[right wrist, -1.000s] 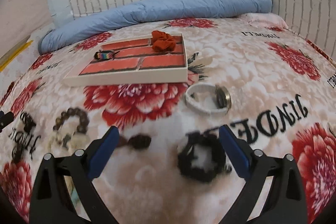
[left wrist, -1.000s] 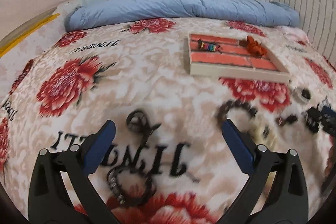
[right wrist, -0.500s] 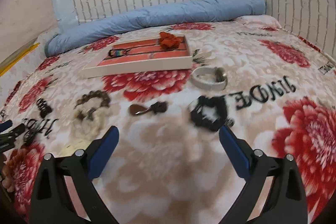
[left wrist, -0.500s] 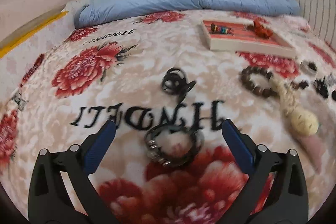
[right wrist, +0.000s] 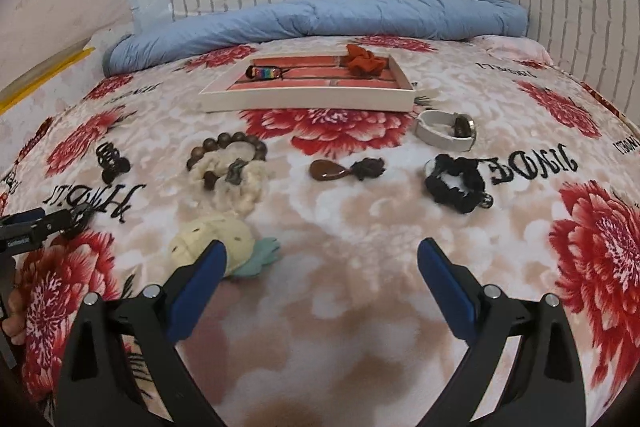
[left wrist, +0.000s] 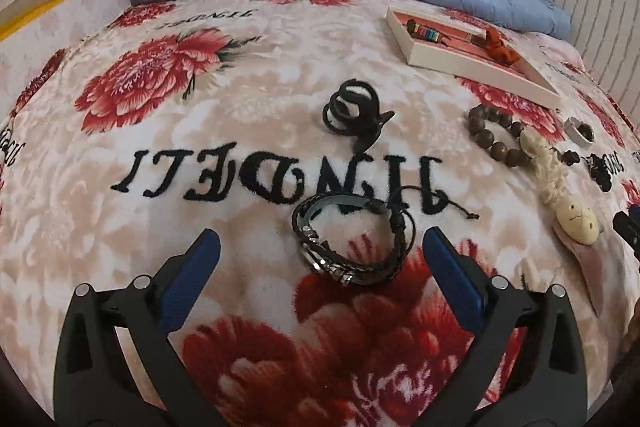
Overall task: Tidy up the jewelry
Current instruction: 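Move the left tool to the black leather cord bracelet, then grasp the black cord bracelet with the left tool while the right tool grasps the plush keychain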
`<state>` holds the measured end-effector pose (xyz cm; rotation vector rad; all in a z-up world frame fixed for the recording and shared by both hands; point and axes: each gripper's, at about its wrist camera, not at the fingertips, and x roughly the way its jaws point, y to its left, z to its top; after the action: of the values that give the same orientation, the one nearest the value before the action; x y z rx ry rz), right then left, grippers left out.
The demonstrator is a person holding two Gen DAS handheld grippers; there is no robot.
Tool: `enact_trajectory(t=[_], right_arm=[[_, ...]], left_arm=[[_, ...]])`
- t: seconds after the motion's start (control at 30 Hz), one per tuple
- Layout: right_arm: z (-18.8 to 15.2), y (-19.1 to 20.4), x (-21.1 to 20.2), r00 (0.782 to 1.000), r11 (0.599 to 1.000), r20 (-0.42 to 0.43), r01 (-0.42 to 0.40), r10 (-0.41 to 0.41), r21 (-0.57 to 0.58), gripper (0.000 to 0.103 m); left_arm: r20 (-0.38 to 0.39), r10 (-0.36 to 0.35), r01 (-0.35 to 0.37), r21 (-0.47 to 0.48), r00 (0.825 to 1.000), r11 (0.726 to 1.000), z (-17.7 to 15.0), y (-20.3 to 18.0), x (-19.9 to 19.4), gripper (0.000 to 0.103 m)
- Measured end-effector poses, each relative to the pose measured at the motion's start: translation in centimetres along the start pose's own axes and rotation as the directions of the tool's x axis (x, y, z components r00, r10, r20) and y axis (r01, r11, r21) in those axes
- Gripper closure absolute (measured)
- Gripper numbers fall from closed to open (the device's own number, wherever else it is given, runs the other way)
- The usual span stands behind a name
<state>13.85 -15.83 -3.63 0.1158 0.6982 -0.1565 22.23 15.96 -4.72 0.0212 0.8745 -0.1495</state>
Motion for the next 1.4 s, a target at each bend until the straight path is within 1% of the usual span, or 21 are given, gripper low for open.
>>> enact_trajectory(t=[0.13,0.23,0.3,0.4,0.6,0.87,0.97,1.03,1.1,1.17,1.2,1.27,1.3,1.33,1.4], right_arm=[[-0.4,1.3,0.1,1.0,1.0,-0.023,-0.005,0.005,-0.006,0.009],[-0.7,2.5,0.3,0.999,1.0,-0.035,-0.011,0.01,-0.026,0.009],[-0.9,3.4,0.7,0.999,0.999,-0.043,0.008,-0.011,-0.053,0.009],[-0.8,4.0,1.3,0.997,0.998,-0.073,0.009,-0.014,-0.058,0.009],[-0.1,5.4,2.4,0.995,0.997,-0.1,0.012,-0.02,-0.081,0.009],[0.1,7.0,3.2,0.992,0.991,-0.123,0.013,-0.03,-0.136,0.009],[0.1,7.1,3.9,0.988,0.991,-0.157,-0.017,-0.004,-0.134,0.01],[0.2,7.0,4.3,0.986,0.992,-0.165,-0.032,0.011,-0.126,0.01],[0.5,7.2,4.4,0.986,0.99,-0.164,-0.052,0.03,-0.129,0.017],[0.8,7.5,4.6,0.985,0.988,-0.167,-0.073,0.049,-0.136,0.029],[0.8,7.7,4.7,0.984,0.987,-0.169,-0.083,0.058,-0.141,0.032],[0.8,8.0,4.8,0.982,0.984,-0.173,-0.102,0.076,-0.145,0.045],[0.8,8.3,4.7,0.981,0.982,-0.171,-0.117,0.09,-0.15,0.049],[0.8,8.4,4.6,0.982,0.981,-0.166,-0.116,0.089,-0.158,0.051],[0.8,8.4,4.5,0.982,0.98,-0.158,-0.124,0.099,-0.153,0.053]], left_arm=[[-0.017,-0.019,0.019,0.011,1.0,1.0,-0.1,-0.4,0.6,0.005],[-0.023,-0.014,0.015,0.042,1.0,0.999,-0.1,-1.1,0.9,0.005],[-0.042,-0.014,0.016,0.057,0.999,0.998,0.2,-1.5,1.5,0.005],[-0.075,0.008,-0.004,0.052,0.997,0.999,0.6,-1.4,2.5,0.005],[-0.109,0.013,-0.01,0.029,0.994,1.0,0.8,-0.8,3.5,0.005],[-0.119,0.029,-0.024,0.043,0.993,0.999,0.9,-1.1,4.0,0.005],[-0.119,0.026,-0.022,0.041,0.993,0.999,0.9,-1.0,4.1,0.005],[-0.116,0.028,-0.023,0.042,0.993,0.999,0.9,-1.0,4.0,0.005],[-0.114,0.029,-0.024,0.043,0.993,0.999,0.8,-1.0,4.0,0.006],[-0.11,0.031,-0.026,0.043,0.993,0.999,0.8,-1.0,3.9,0.008],[-0.106,0.033,-0.029,0.04,0.994,0.999,0.8,-1.0,3.9,0.01],[-0.102,0.035,-0.031,0.036,0.994,0.999,0.8,-0.9,3.7,0.013],[-0.099,0.035,-0.032,0.035,0.994,0.999,0.7,-0.9,3.7,0.015],[-0.097,0.035,-0.032,0.035,0.995,0.999,0.7,-0.9,3.6,0.016],[-0.092,0.037,-0.033,0.037,0.995,0.999,0.7,-0.9,3.5,0.018]])
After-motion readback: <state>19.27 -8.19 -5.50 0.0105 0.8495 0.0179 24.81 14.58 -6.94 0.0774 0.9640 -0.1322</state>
